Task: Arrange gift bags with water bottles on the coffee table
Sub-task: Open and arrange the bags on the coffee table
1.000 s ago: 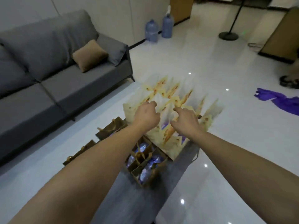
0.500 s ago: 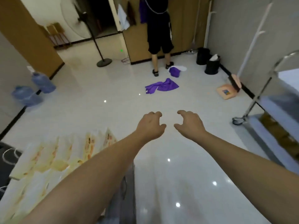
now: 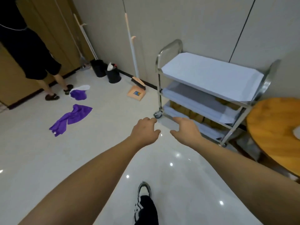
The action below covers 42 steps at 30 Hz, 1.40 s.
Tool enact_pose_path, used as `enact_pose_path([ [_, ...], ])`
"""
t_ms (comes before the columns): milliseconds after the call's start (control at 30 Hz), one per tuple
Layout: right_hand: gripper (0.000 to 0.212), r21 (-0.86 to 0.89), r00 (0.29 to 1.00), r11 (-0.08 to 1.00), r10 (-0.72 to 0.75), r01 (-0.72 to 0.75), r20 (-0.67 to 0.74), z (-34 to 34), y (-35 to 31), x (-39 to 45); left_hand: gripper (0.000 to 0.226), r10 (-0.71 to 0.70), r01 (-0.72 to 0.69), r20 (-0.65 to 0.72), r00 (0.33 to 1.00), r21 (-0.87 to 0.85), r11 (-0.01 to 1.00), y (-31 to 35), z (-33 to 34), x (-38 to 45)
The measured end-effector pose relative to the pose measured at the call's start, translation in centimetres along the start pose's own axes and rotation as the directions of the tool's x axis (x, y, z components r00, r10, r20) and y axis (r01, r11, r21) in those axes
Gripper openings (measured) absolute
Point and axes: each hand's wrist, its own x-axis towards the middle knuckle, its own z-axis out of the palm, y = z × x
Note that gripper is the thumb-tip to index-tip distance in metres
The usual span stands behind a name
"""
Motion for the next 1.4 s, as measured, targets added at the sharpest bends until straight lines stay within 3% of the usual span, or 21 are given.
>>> enact_pose_path([
  [267, 0.061, 0.079, 0.952, 0.953, 0.299, -0.293, -0.071, -0.8, 0.9, 7.4, 0.046, 0.197, -0.198, 0.115, 0.974, -0.008, 0.98, -1.2, -2.3, 13.4],
  [367, 0.064, 0.102, 0.92, 0.921, 0.383, -0.375, -0.081, -1.0, 2.0, 9.1, 0.036, 0.213, -0.205, 0.137, 0.967, -0.066, 0.976, -0.1, -2.2, 18.0],
  [733, 0.064, 0.109, 0.825, 0.823, 0.564, -0.557, -0.042, -2.3, 12.9, 16.7, 0.047, 0.266, -0.239, 0.246, 0.932, -0.134, 0.962, 7.9, 3.1, 30.4],
  [1033, 0.062, 0.249, 0.782, 0.746, 0.618, -0.618, 0.088, 1.4, 25.1, 26.2, 0.045, 0.129, -0.099, 0.34, 0.931, -0.106, 0.989, 15.1, 13.7, 40.5],
  [1267, 0.057, 0.28, 0.769, 0.727, 0.634, -0.627, 0.075, 8.7, 33.5, 31.9, 0.045, 0.179, -0.157, 0.375, 0.909, -0.089, 0.984, 16.0, 26.2, 45.5],
  [1400, 0.054, 0.286, 0.771, 0.741, 0.636, -0.608, -0.01, 12.9, 38.4, 35.1, 0.043, 0.305, -0.285, 0.249, 0.919, -0.113, 0.952, 15.7, 32.6, 49.5],
])
